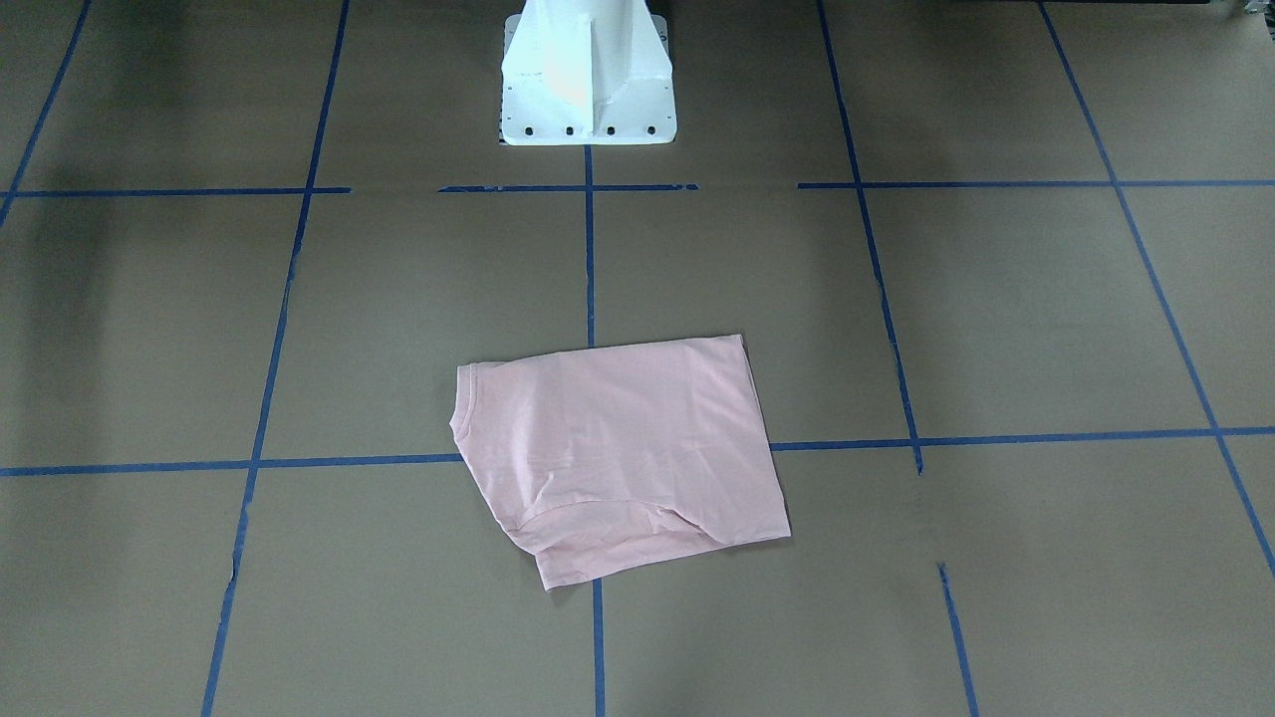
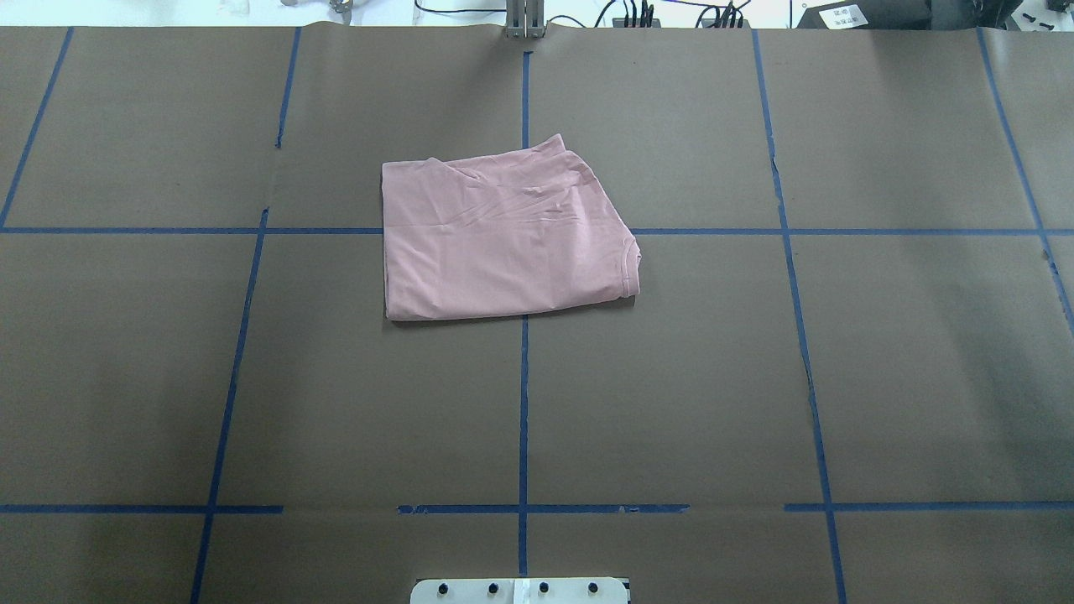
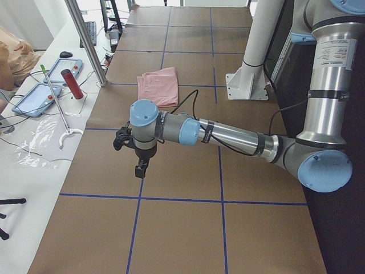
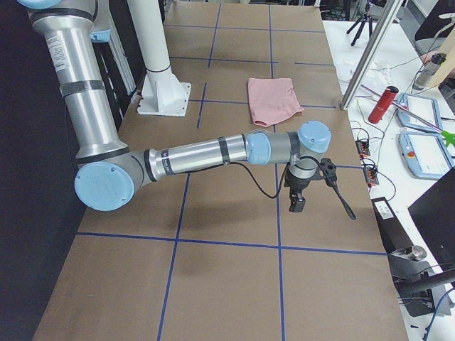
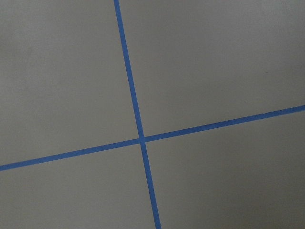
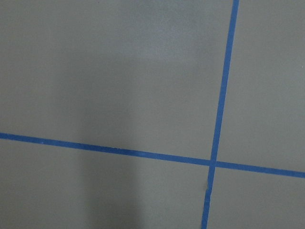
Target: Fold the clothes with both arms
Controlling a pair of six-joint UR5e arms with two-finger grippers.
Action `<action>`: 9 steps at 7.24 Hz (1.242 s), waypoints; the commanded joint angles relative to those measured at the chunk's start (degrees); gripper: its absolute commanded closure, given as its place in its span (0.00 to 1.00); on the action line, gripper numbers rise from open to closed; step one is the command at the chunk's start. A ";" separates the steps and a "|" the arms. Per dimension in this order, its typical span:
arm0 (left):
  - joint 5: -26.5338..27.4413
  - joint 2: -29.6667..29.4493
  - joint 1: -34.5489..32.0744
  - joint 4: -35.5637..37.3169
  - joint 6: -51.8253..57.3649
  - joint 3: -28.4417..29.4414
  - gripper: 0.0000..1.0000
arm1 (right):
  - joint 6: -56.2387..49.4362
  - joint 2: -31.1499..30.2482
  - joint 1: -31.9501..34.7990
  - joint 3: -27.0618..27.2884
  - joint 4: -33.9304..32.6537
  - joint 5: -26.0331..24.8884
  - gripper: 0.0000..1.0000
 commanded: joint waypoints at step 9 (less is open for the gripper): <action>-0.38 -1.49 0.13 2.32 0.12 -1.25 0.00 | 0.31 -2.63 -1.04 2.74 0.46 -0.28 0.00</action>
